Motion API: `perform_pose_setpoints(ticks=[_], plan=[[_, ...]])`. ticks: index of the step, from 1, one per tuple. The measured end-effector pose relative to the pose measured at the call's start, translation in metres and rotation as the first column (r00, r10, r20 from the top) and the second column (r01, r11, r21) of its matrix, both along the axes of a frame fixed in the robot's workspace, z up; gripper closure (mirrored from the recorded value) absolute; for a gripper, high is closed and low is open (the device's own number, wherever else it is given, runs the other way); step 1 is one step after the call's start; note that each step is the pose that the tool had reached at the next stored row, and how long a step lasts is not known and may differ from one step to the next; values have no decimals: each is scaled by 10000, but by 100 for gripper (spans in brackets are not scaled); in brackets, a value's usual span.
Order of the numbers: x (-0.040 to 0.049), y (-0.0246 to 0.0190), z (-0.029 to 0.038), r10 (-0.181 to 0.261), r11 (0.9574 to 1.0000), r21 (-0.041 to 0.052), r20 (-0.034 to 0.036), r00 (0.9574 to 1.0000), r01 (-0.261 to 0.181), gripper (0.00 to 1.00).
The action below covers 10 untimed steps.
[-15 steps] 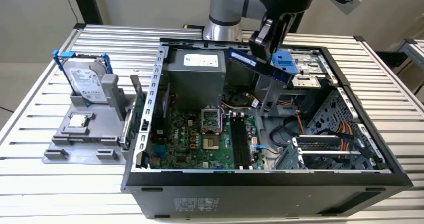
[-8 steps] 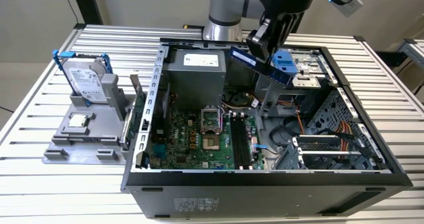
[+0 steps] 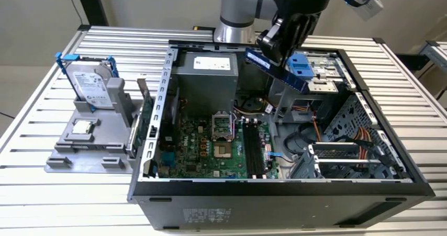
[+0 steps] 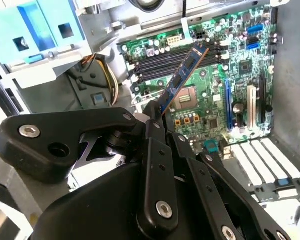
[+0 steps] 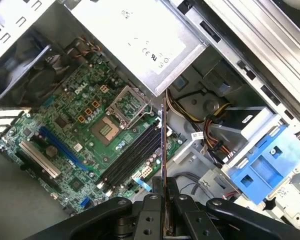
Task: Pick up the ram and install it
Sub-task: 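Insert the ram into the slot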
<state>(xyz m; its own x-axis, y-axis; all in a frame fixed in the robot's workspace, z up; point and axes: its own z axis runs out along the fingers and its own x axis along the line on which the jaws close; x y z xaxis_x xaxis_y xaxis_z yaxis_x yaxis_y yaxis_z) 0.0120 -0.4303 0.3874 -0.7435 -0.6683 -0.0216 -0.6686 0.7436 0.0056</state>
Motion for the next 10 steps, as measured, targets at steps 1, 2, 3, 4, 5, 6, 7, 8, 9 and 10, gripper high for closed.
perform_pose_setpoints(ticks=[1, 2, 3, 4, 5, 6, 7, 8, 9, 10], plan=[[0, 0, 0, -122, 9999, 0, 0, 9999, 122, 100], [0, 0, 0, -233, 9997, 0, 0, 9997, 233, 100], [0, 0, 0, -349, 9994, 0, 0, 9994, 349, 100], [0, 0, 0, -470, 9989, 0, 0, 9989, 470, 100], [0, 0, 0, -590, 9983, 0, 0, 9983, 590, 100], [0, 0, 0, -710, 9975, 0, 0, 9975, 710, 100], [0, 0, 0, -825, 9966, 0, 0, 9966, 825, 100], [0, 0, 0, -934, 9956, 0, 0, 9956, 934, 100], [0, 0, 0, -1051, 9945, 0, 0, 9945, 1051, 100], [0, 0, 0, -1169, 9931, 0, 0, 9931, 1169, 100]])
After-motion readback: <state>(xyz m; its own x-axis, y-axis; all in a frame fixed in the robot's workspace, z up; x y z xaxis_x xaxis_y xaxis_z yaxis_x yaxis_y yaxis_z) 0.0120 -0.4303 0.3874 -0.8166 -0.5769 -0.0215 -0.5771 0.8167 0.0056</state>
